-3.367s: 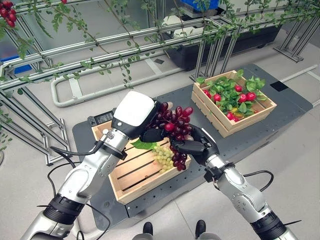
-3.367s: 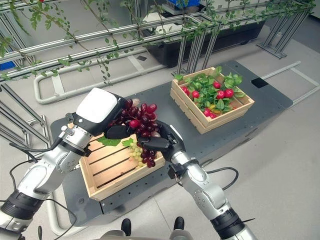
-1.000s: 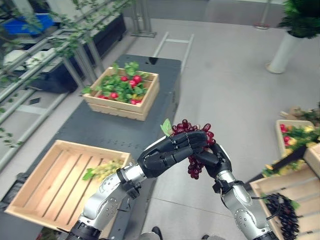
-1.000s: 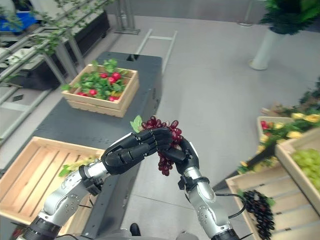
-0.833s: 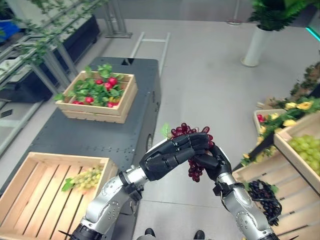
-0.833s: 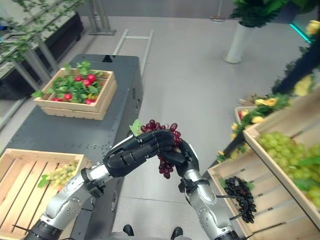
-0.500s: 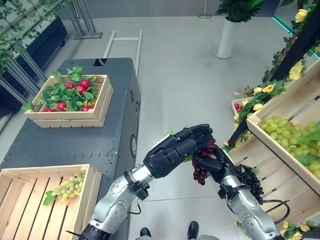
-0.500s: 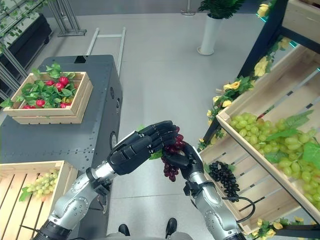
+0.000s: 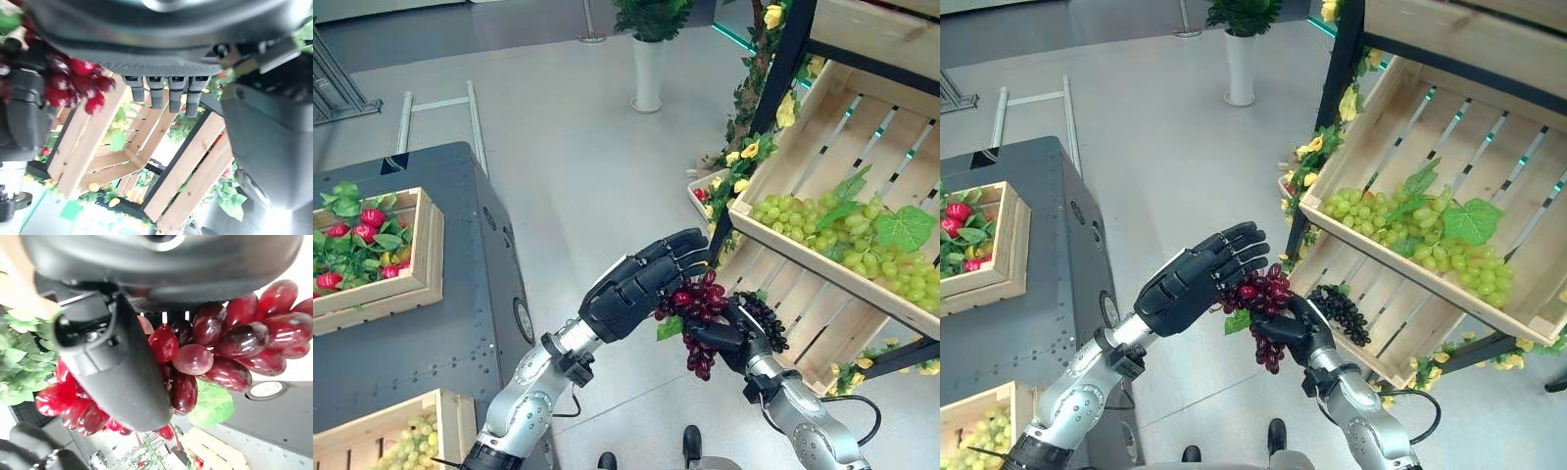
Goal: Pick up the fruits from the basket on one side to the basket on the other side
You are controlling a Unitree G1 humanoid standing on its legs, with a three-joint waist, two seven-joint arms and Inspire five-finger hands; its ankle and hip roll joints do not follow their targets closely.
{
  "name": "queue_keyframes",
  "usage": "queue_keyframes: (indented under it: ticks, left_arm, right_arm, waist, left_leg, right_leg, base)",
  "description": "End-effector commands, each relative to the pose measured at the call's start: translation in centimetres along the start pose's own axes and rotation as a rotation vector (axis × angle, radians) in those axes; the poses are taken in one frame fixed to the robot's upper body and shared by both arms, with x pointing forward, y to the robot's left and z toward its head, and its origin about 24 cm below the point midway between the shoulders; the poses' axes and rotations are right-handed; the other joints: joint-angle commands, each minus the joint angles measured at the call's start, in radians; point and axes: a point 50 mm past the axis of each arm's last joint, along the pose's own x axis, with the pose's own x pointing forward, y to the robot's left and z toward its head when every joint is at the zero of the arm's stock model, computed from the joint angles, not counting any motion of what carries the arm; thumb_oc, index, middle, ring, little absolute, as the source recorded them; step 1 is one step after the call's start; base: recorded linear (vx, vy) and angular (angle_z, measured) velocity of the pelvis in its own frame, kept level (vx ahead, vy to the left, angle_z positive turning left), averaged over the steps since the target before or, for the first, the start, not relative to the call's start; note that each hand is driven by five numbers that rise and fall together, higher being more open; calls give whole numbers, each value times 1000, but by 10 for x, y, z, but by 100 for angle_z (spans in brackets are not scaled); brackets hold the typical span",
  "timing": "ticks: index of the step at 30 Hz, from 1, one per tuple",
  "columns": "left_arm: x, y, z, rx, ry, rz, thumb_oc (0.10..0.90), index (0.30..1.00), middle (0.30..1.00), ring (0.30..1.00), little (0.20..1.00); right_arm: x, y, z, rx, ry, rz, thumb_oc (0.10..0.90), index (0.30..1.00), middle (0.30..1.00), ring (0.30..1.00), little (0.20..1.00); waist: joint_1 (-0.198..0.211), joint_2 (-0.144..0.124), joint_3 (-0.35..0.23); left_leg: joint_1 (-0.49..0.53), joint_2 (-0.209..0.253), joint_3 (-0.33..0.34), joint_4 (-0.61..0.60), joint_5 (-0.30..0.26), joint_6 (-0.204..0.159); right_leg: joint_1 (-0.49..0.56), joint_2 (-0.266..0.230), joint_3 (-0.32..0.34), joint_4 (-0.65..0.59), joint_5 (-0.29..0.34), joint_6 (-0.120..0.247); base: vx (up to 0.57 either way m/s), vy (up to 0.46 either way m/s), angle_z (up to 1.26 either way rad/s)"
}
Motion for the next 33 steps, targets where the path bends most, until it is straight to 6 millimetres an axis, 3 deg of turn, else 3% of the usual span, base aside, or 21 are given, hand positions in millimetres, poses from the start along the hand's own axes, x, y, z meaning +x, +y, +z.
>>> queue_keyframes:
  ticks: [1,5,10,14,17,18,22,23,28,33]
  left_arm:
    - [17,-13,34,62,-151,-181,800,900,900,900,900]
    - [18,-16,32,50,-128,-208,800,900,900,900,900]
    - [21,-17,28,35,-120,-207,800,900,900,900,900]
    - [23,-14,30,45,-108,-197,800,900,900,900,900]
    - [21,-12,28,24,-102,-174,800,900,900,900,900]
    - [20,-12,28,23,-99,-171,800,900,900,900,900]
    - [16,-11,23,29,-85,-158,800,900,900,900,900]
    - [16,-10,22,39,-87,-153,800,900,900,900,900]
    - [17,-9,26,60,-125,-146,800,900,900,900,900]
    - [23,-8,35,95,-165,-166,800,900,900,900,900]
  right_arm:
    - [12,24,63,29,-318,195,400,300,300,300,300]
    - [11,23,60,33,-318,182,400,300,300,300,300]
    - [13,25,53,58,-307,178,400,300,300,300,300]
    - [14,23,53,52,-293,220,400,300,300,300,300]
    - [16,25,52,13,-257,288,400,300,300,300,300]
    - [16,25,52,9,-251,301,400,300,300,300,300]
    - [17,27,44,-11,-212,339,400,300,300,300,300]
    - [19,30,42,-12,-200,353,400,300,300,300,300]
    - [22,27,39,-44,-143,335,400,300,300,300,300]
    - [19,22,47,-78,-159,326,400,300,300,300,300]
  waist:
    - [-1,-12,-71]
    - [-8,-14,-45]
    - [-11,-19,-18]
    - [7,-9,-17]
    - [30,4,-13]
    - [33,3,-13]
    - [62,-18,-34]
    - [68,-31,-46]
    - [66,-46,-52]
    - [51,-55,-17]
  left_leg:
    - [-29,-53,5,54,-56,5]
    - [-19,-97,7,62,-83,37]
    - [9,-125,49,31,-99,52]
    - [6,-108,105,7,-78,65]
    - [-18,-87,131,13,-60,84]
    - [-20,-84,135,14,-58,85]
    - [-35,-60,134,23,-41,58]
    - [-44,-40,139,14,-28,37]
    - [-51,32,187,19,0,-5]
    - [-108,90,194,42,35,-46]
  right_leg:
    - [67,-85,-22,26,-47,78]
    - [13,-153,-18,58,11,113]
    - [-54,-226,-54,68,137,141]
    - [-57,-212,-152,232,74,134]
    - [-45,-189,-204,433,-20,99]
    - [-40,-188,-210,438,-30,95]
    - [60,-187,-250,272,-67,77]
    - [96,-194,-240,157,-53,86]
    - [128,-150,-256,79,-91,98]
    - [90,-103,-247,91,-121,60]
  base:
    - [-12,310,-11]
    - [-30,334,-22]
    - [-45,216,-31]
    - [-105,65,-64]
    - [-102,-24,-35]
    - [-50,-149,-35]
    - [-21,-284,-59]
    - [-14,-319,-49]
    - [-23,-363,-36]
    - [-108,-219,-15]
